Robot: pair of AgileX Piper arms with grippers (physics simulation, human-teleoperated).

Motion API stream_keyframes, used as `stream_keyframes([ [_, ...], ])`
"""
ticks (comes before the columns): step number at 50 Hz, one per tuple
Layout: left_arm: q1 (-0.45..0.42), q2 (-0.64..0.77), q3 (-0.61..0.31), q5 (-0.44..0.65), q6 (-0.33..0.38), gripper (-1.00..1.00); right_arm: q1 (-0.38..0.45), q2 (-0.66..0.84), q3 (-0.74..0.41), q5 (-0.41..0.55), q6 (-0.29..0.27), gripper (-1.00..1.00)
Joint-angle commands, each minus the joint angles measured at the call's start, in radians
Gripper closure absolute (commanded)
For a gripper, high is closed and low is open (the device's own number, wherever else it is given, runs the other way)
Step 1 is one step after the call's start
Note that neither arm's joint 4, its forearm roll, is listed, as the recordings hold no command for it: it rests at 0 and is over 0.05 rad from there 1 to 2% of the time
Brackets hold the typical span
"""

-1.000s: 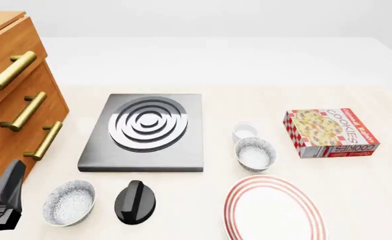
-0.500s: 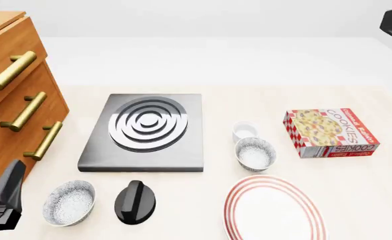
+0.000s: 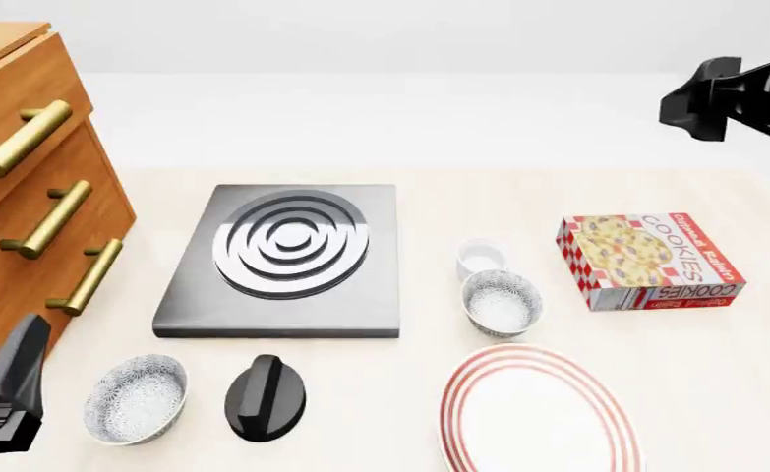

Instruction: Pick the akita bowl between the plate and the ramekin and place it on the plate.

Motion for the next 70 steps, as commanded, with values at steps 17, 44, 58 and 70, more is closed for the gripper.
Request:
stream_keyframes([
  [17,0.000,0.000,0.000,0.000,0.000,-1.00,-0.016,0.186,0.080,0.002,-0.020,-1.00],
  [44,0.000,0.000,0.000,0.000,0.000,-1.00,0.044,0.287,0.134,-0.098,0.014,-1.00],
  [58,0.000,0.000,0.000,0.000,0.000,-1.00,0.090,0.338,0.105,-0.123,0.082,-1.00],
  [70,0.000,0.000,0.000,0.000,-0.001,-1.00,0.136,0.403,0.066,-0.143,0.153,-1.00],
])
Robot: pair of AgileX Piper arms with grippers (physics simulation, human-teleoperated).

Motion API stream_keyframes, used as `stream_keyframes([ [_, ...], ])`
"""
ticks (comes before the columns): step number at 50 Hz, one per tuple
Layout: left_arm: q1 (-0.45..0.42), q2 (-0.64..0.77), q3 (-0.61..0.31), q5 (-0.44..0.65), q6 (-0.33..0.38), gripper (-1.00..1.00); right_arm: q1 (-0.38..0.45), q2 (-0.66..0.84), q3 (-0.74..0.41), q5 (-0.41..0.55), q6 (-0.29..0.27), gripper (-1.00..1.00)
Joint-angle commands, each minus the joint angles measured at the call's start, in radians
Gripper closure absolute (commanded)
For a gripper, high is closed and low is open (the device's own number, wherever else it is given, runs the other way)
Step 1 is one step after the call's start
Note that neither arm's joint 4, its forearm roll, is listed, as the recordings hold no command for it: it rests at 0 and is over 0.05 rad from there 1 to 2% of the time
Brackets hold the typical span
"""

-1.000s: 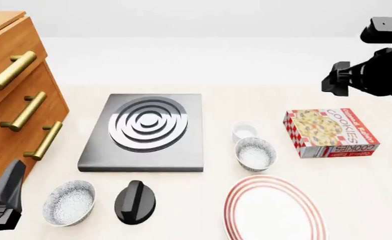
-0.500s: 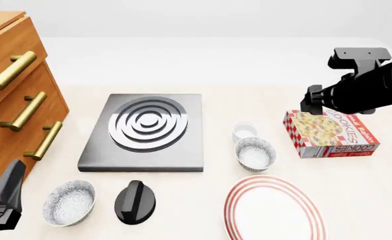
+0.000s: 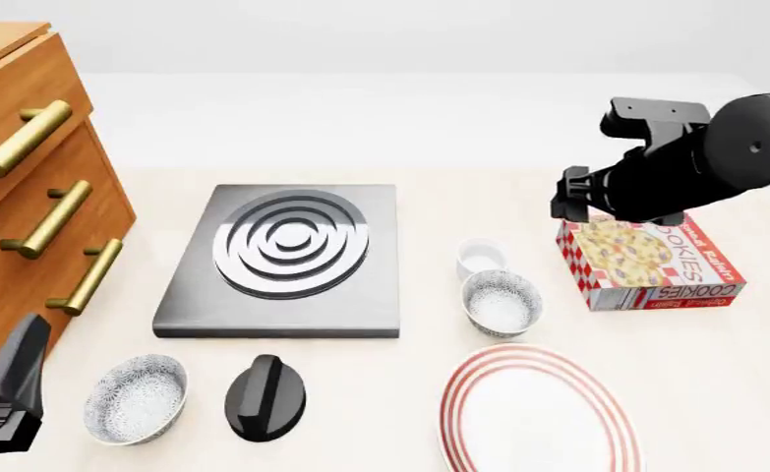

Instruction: Pick the akita bowl between the plate and the ramekin and place it on the plate.

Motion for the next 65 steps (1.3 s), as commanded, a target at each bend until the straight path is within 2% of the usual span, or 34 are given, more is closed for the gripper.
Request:
stream_keyframes([
  [1,0.000,0.000,0.000,0.000,-0.001,-1.00,0.030,0.054,-0.021,-0.028,0.048,-1.00],
  [16,0.000,0.000,0.000,0.000,0.000,-1.00,0.039,0.120,0.009,-0.085,0.072,-1.00],
  [24,0.000,0.000,0.000,0.000,0.000,-1.00,0.026,0.146,0.051,-0.131,0.053,-1.00],
  [33,0.000,0.000,0.000,0.000,0.000,-1.00,0.015,0.168,0.054,-0.140,0.046,-1.00],
  [40,0.000,0.000,0.000,0.000,0.000,-1.00,0.032,0.228,0.057,-0.170,0.067,-1.00],
  [41,0.000,0.000,0.000,0.000,0.000,-1.00,0.051,0.245,0.056,-0.172,0.087,-1.00],
  [47,0.000,0.000,0.000,0.000,0.000,-1.00,0.048,0.267,0.068,-0.196,0.084,-1.00],
  [51,0.000,0.000,0.000,0.000,0.000,-1.00,0.072,0.294,0.076,-0.214,0.104,-1.00],
  [65,0.000,0.000,0.000,0.000,0.000,-1.00,0.072,0.286,0.104,-0.228,0.096,-1.00],
])
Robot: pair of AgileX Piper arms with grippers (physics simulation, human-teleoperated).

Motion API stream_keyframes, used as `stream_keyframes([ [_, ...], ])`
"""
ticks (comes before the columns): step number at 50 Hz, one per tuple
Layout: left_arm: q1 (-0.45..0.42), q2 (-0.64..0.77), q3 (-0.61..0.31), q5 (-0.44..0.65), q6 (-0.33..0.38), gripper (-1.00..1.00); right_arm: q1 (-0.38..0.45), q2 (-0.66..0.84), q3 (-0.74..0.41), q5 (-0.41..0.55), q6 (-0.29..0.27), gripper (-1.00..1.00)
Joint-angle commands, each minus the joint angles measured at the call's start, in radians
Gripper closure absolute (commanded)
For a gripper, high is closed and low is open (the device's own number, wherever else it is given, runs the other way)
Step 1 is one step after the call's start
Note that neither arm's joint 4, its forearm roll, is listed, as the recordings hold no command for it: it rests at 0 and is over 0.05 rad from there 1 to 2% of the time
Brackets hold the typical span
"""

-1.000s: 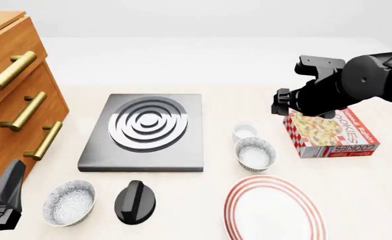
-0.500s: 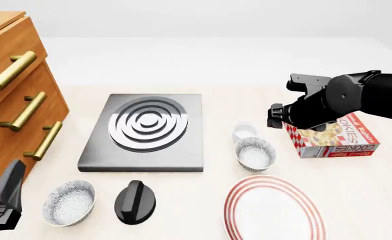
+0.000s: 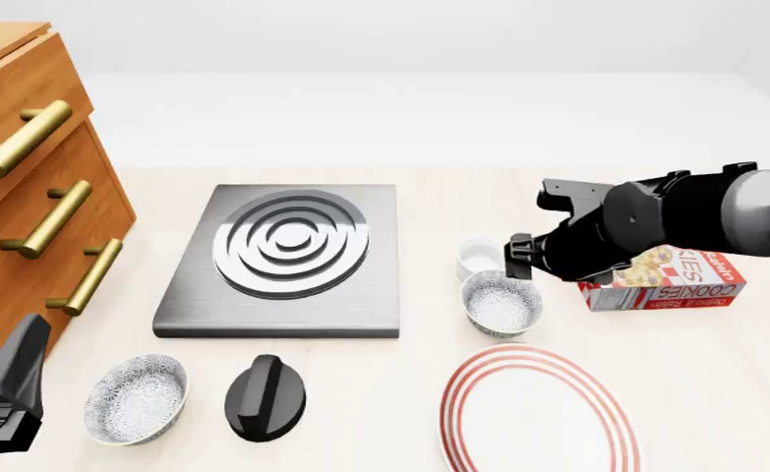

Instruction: Pick the akita bowl between the plate and the ramekin and place it on the plate.

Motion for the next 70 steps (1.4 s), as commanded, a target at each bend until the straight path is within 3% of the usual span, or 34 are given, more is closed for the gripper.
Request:
stream_keyframes([
  [1,0.000,0.000,0.000,0.000,0.000,-1.00,0.019,0.013,0.018,-0.013,0.012,-1.00],
  [17,0.000,0.000,0.000,0.000,0.000,-1.00,-0.002,-0.039,0.075,-0.021,-0.008,-1.00],
  [64,0.000,0.000,0.000,0.000,0.000,-1.00,-0.029,-0.010,0.142,-0.093,-0.055,-1.00],
  [65,0.000,0.000,0.000,0.000,0.000,-1.00,-0.035,-0.010,0.143,-0.097,-0.063,1.00],
  [67,0.000,0.000,0.000,0.000,0.000,-1.00,-0.051,-0.005,0.148,-0.107,-0.082,1.00],
  [70,0.000,0.000,0.000,0.000,0.000,-1.00,-0.038,0.007,0.143,-0.109,-0.069,1.00],
])
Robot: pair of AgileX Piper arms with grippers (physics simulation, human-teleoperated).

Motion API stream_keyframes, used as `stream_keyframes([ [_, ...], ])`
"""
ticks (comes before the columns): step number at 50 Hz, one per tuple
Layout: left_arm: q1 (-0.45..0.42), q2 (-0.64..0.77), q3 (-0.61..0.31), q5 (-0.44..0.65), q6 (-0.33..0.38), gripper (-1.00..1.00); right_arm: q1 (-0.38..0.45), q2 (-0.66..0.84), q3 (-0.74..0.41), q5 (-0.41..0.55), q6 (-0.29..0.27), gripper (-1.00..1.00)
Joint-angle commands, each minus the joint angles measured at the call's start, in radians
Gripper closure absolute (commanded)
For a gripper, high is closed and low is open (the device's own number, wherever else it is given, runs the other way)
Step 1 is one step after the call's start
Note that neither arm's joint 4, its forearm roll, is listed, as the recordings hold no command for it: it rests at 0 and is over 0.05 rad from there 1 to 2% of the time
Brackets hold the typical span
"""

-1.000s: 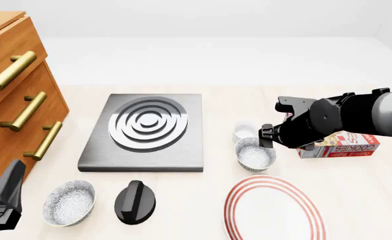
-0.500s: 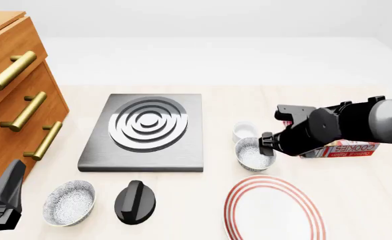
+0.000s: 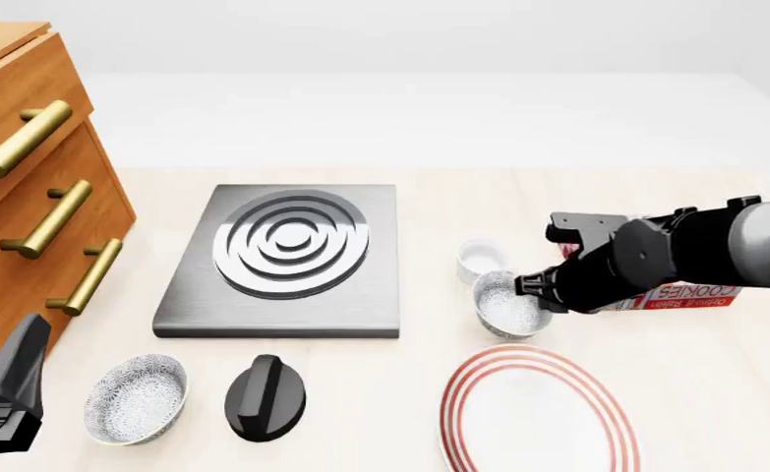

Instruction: Pick the akita bowl between the plate and the ramekin and place it on the plate.

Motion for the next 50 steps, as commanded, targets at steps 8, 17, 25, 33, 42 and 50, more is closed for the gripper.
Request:
stream_keyframes([
  [8,0.000,0.000,0.000,0.000,0.000,-1.00,-0.014,0.003,0.004,-0.008,-0.008,1.00],
  [17,0.000,0.000,0.000,0.000,0.000,-1.00,-0.028,-0.053,0.004,0.026,-0.026,1.00],
  [25,0.000,0.000,0.000,0.000,0.000,-1.00,-0.059,-0.153,0.011,0.069,-0.059,1.00],
  [33,0.000,0.000,0.000,0.000,0.001,-1.00,-0.069,-0.216,0.006,0.100,-0.088,1.00],
  [42,0.000,0.000,0.000,0.000,-0.001,-1.00,-0.072,-0.296,0.001,0.148,-0.109,1.00],
  [50,0.000,0.000,0.000,0.000,0.000,-1.00,-0.066,-0.377,-0.002,0.203,-0.119,1.00],
])
